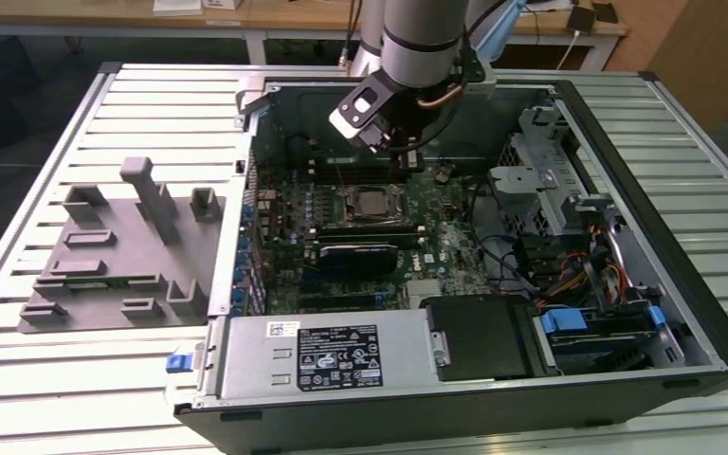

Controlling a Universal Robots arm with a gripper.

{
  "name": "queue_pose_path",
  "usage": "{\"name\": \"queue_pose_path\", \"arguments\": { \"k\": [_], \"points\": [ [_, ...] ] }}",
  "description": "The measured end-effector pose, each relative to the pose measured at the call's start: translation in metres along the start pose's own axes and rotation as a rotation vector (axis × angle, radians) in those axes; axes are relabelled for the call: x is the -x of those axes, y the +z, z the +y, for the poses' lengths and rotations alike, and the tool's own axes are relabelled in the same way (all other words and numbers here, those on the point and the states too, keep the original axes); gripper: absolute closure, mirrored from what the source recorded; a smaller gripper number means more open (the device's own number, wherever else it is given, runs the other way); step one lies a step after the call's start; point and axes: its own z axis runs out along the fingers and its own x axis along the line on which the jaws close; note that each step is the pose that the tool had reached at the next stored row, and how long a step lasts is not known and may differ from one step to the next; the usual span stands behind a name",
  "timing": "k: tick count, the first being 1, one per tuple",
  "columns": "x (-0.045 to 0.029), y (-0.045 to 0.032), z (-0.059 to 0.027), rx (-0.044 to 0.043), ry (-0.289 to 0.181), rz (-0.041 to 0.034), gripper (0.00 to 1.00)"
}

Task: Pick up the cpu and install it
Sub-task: 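Close the cpu cover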

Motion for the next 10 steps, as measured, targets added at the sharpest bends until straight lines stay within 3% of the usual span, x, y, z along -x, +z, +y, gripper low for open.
{"name": "queue_pose_path", "arguments": {
  "k": [10],
  "points": [
    [0.0066,0.0015,-0.0087,0.0001,0.000,0.0001,0.89]
  ]
}}
